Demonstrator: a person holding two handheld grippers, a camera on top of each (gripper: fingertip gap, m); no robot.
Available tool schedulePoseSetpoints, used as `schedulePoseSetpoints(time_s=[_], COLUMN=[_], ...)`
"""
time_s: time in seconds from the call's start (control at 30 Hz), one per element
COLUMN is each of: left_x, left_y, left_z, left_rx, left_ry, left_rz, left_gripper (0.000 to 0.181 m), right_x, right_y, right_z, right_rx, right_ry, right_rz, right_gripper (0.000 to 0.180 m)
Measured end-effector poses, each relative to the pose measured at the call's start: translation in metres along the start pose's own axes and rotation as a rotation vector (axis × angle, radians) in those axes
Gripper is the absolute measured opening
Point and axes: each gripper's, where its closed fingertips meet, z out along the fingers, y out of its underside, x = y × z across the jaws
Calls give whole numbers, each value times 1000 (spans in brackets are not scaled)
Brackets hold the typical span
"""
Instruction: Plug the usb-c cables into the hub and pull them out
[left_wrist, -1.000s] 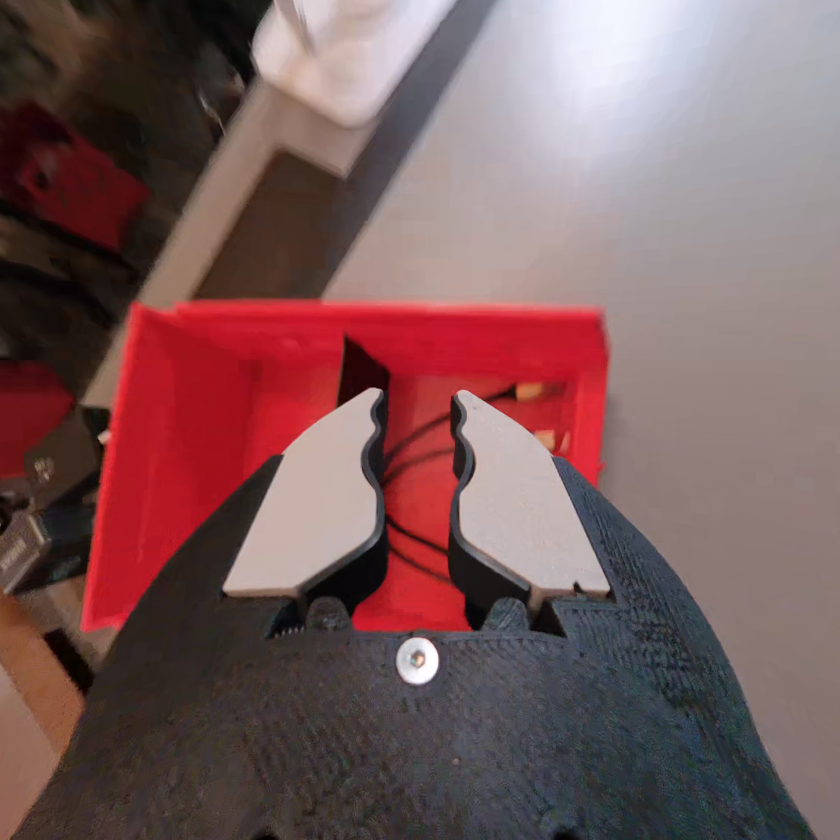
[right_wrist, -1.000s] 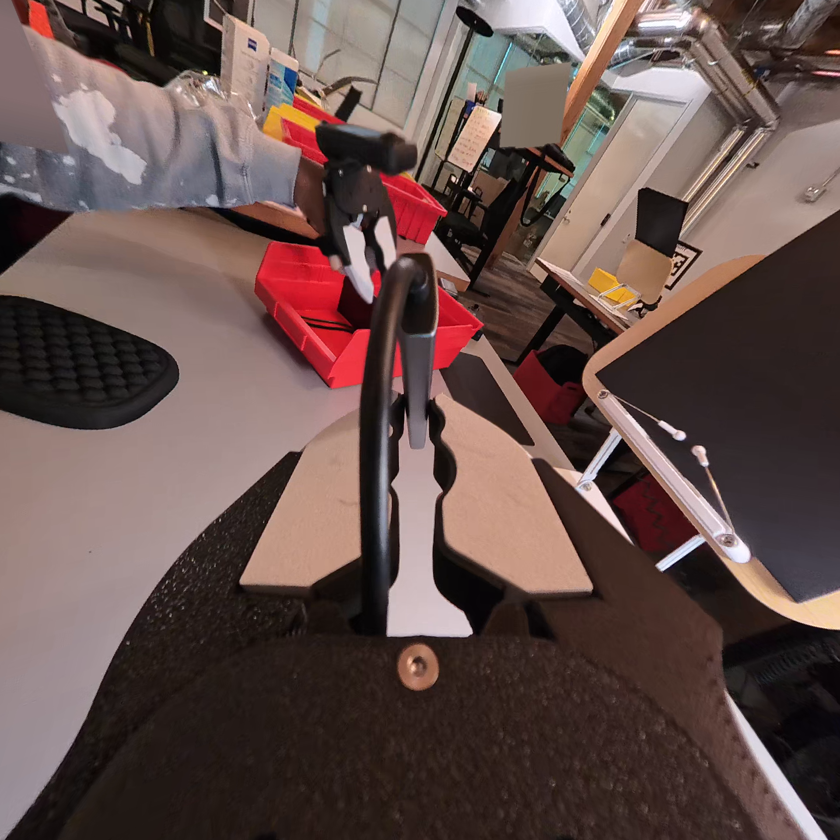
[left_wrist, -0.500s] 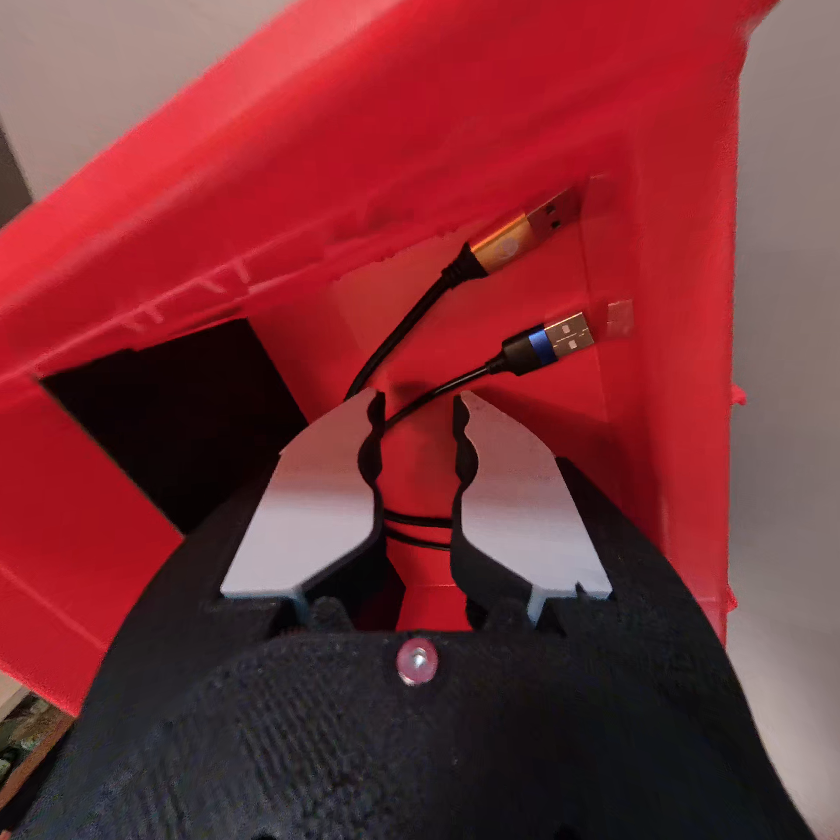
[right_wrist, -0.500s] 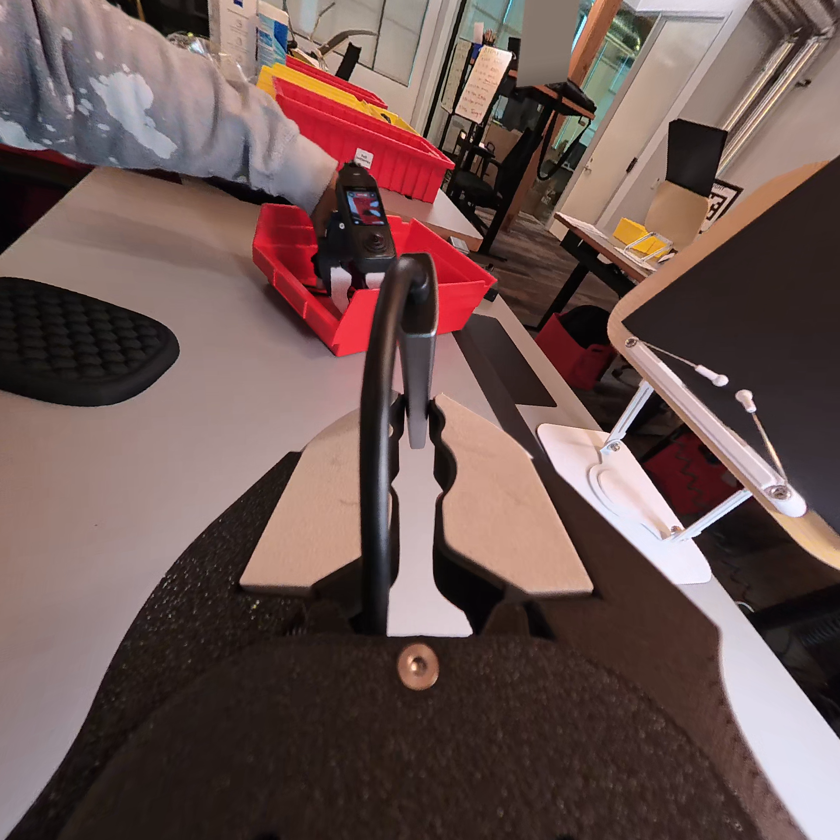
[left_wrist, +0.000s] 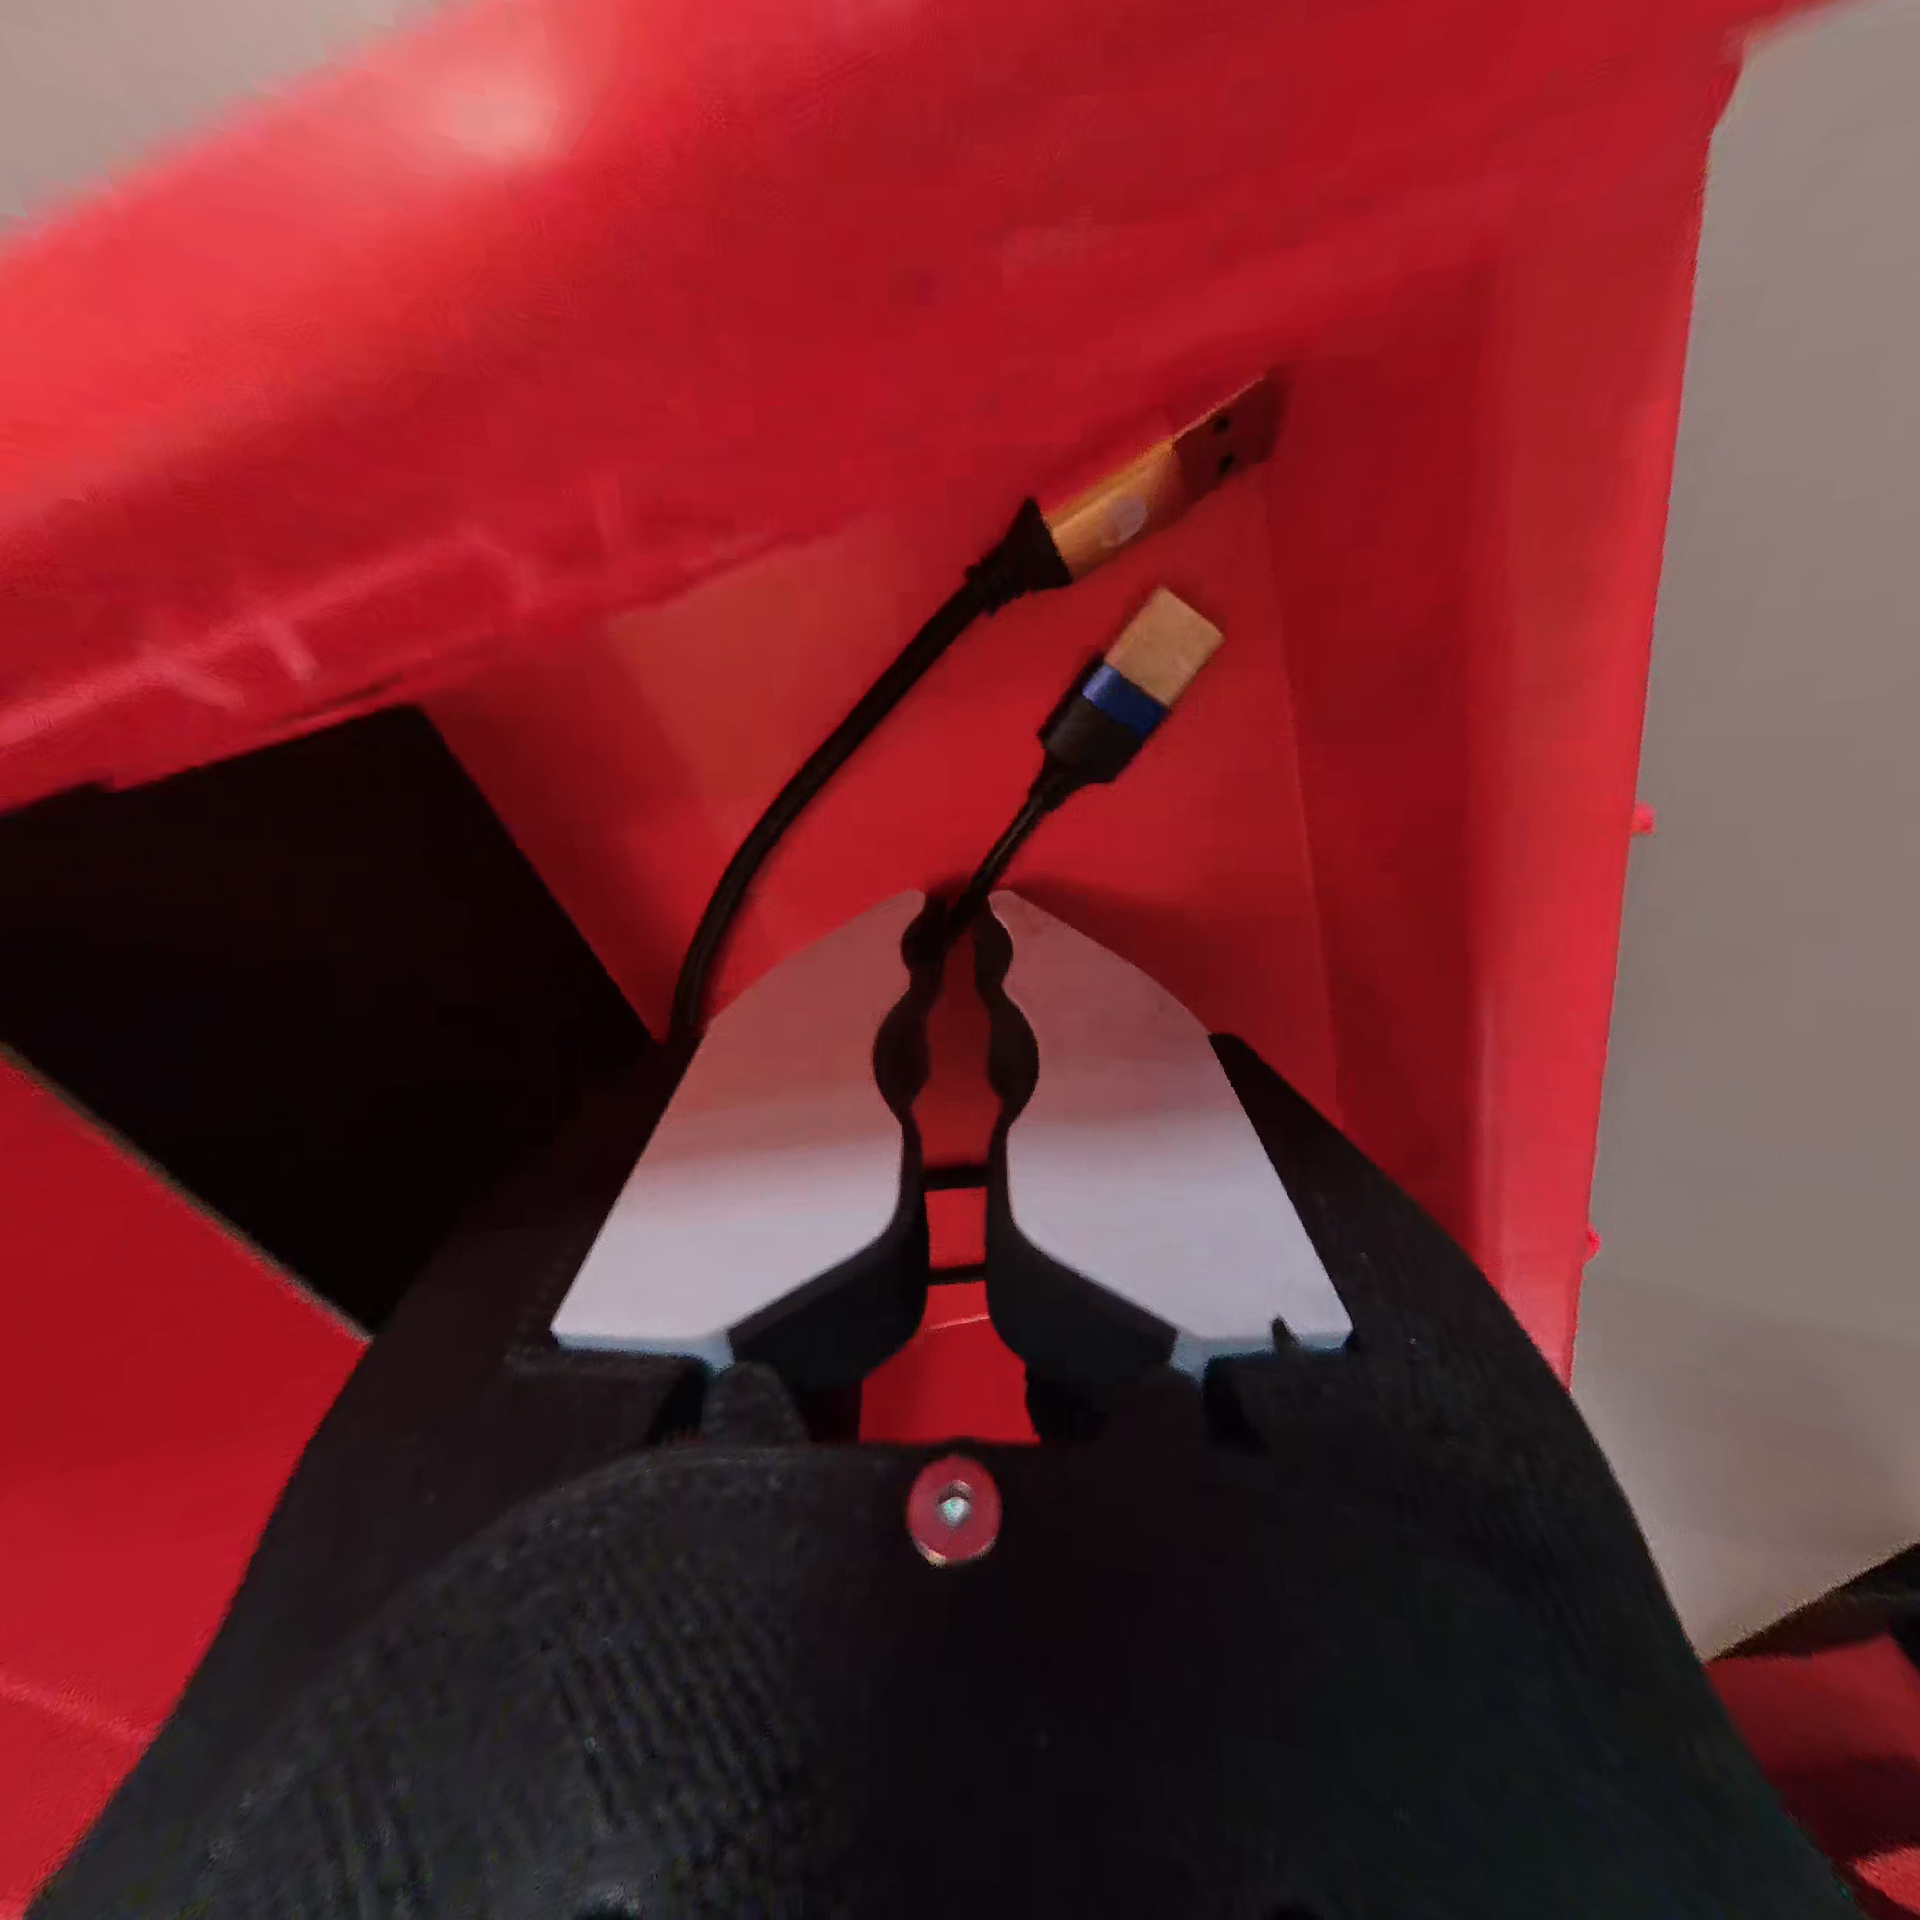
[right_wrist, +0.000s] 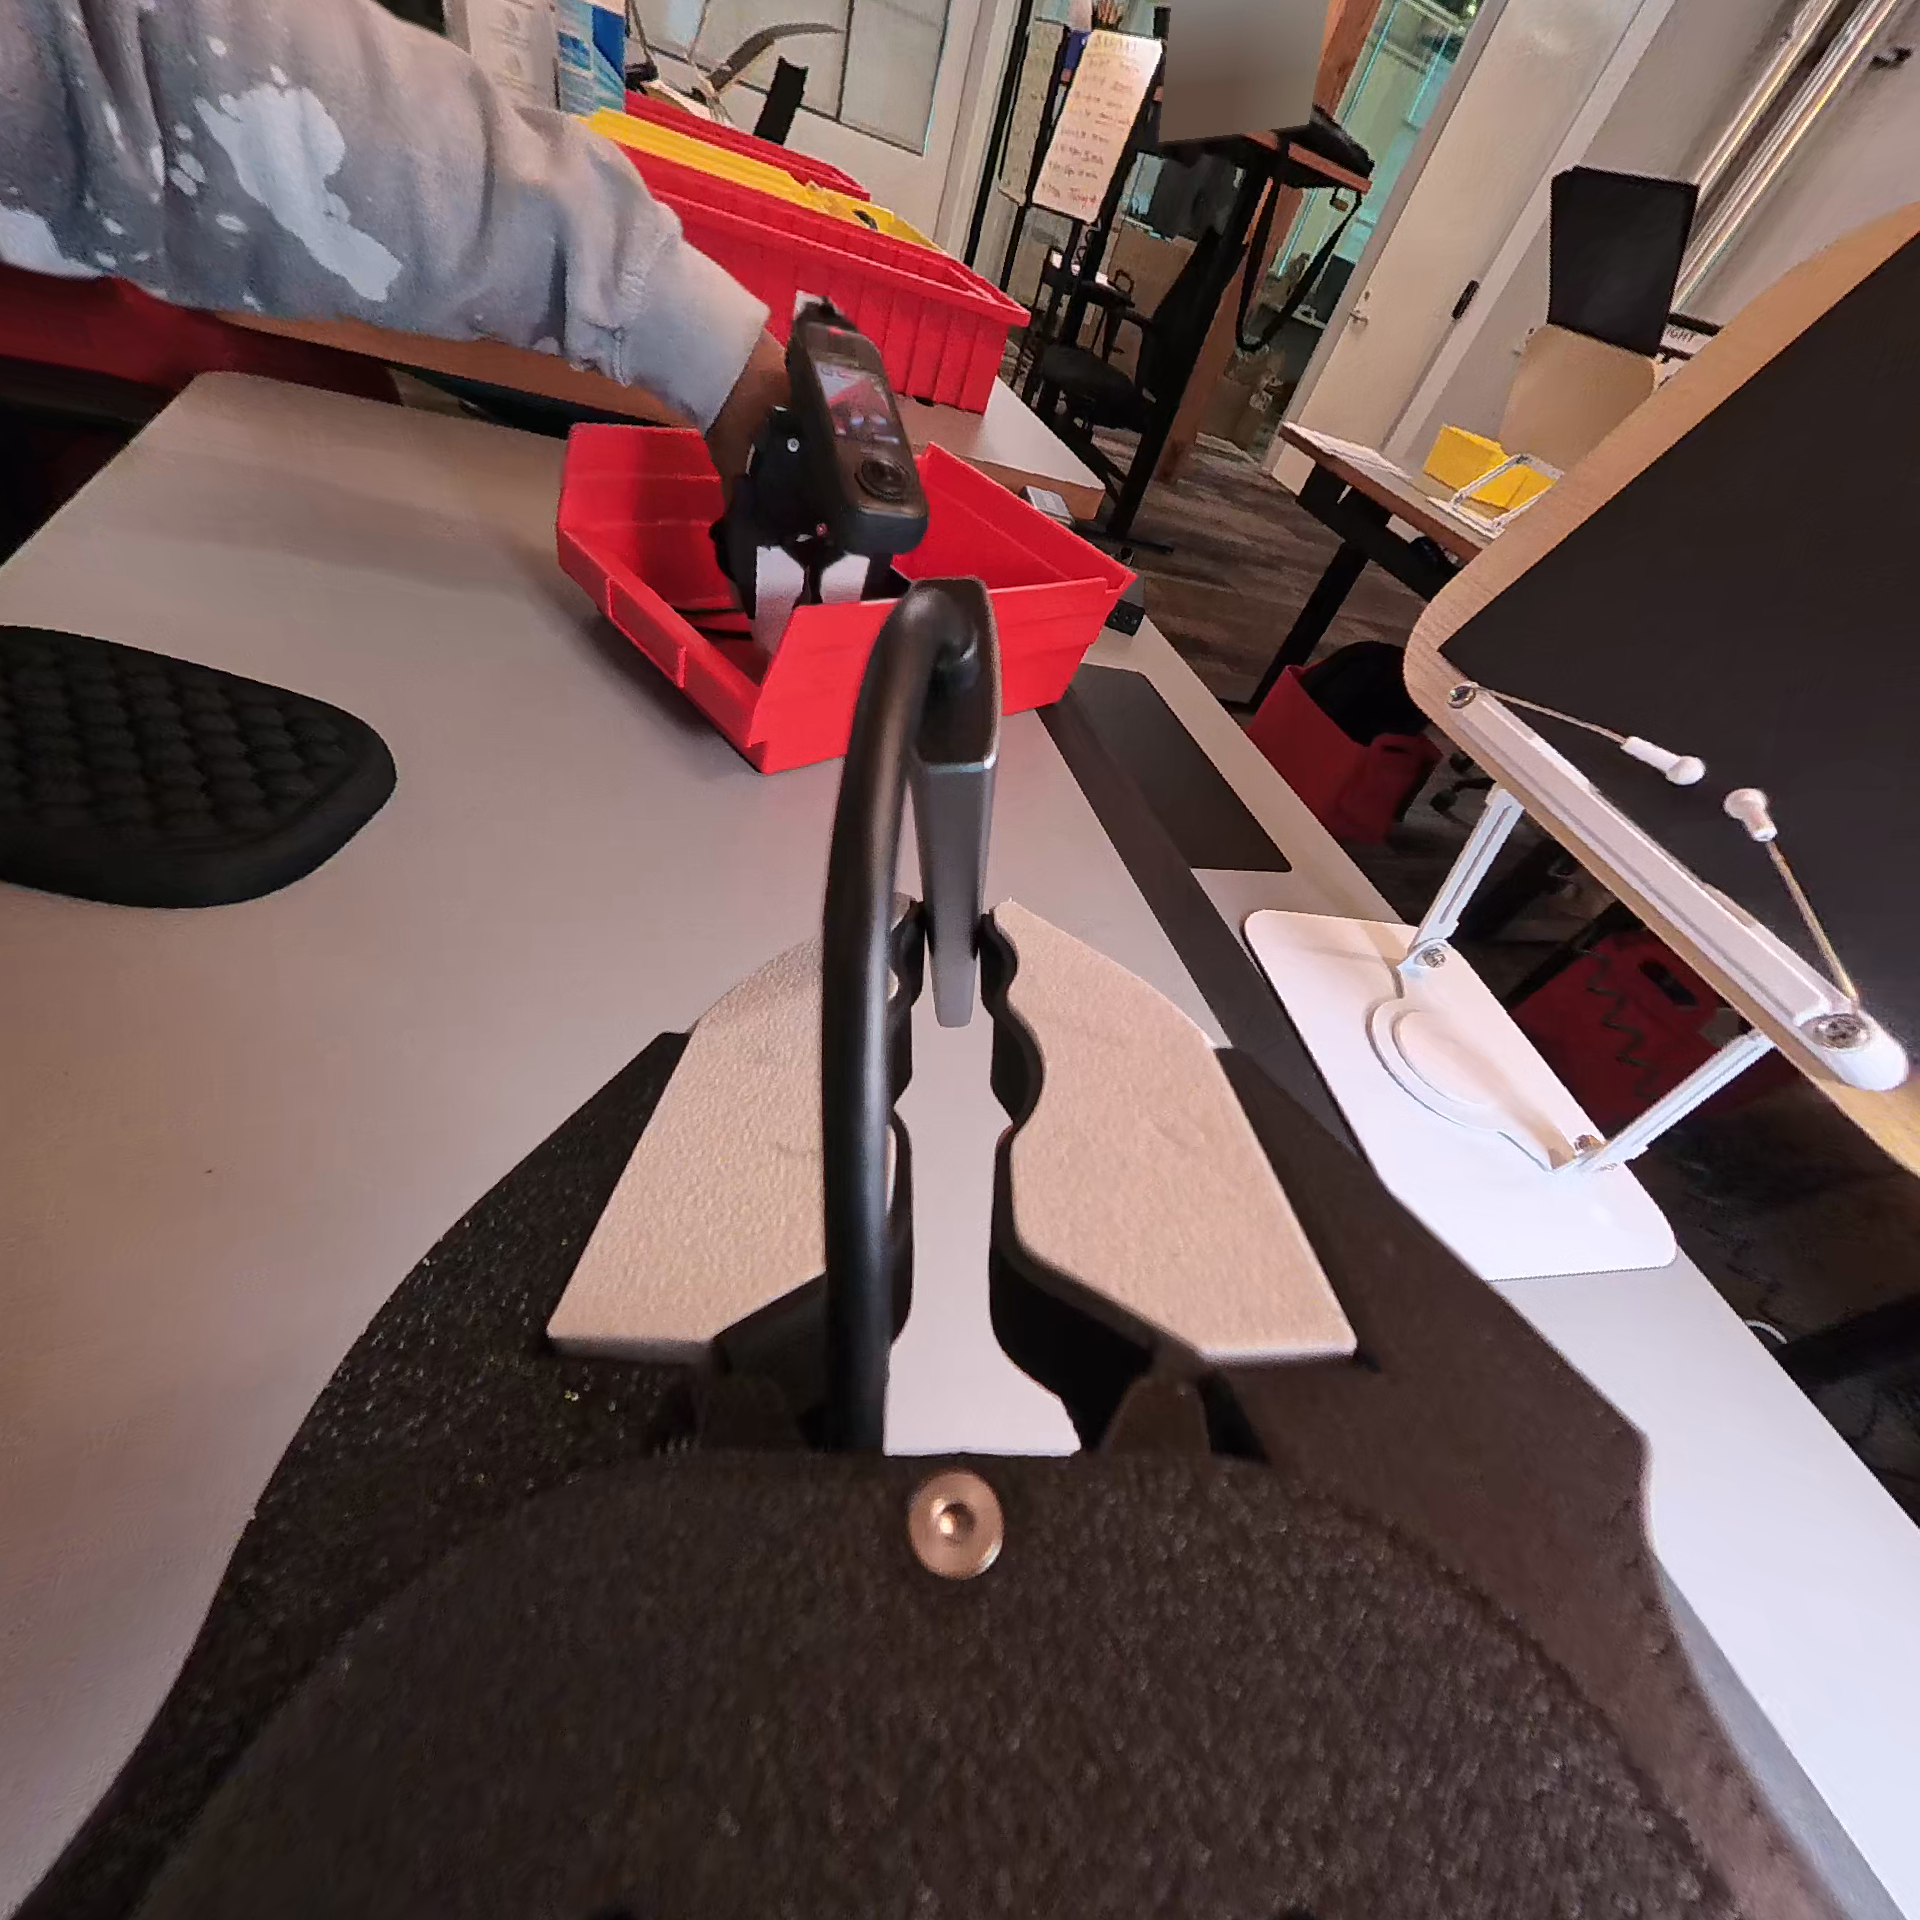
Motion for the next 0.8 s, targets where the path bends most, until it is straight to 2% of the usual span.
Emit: schedulePoseSetpoints(time_s=[0.2, 0.43, 0.63, 0.8], left_x=[-5, -3, 6, 33], left_y=[7, -7, -41, -94], left_z=[-51, -155, -238, -274], left_rx=[170, 359, 496, 689], left_ry=[-100, -320, -470, -398], left_rz=[-106, -134, -139, -188], left_gripper=[4, 4, 4, 4], right_x=[2, -4, -8, -7], right_y=[-12, -32, -51, -61], right_z=[-7, -13, -22, -33], right_rx=[45, 86, 128, 151], right_ry=[5, 12, 17, 36], right_rz=[8, -24, -44, -61], right_gripper=[9, 9, 9, 9])
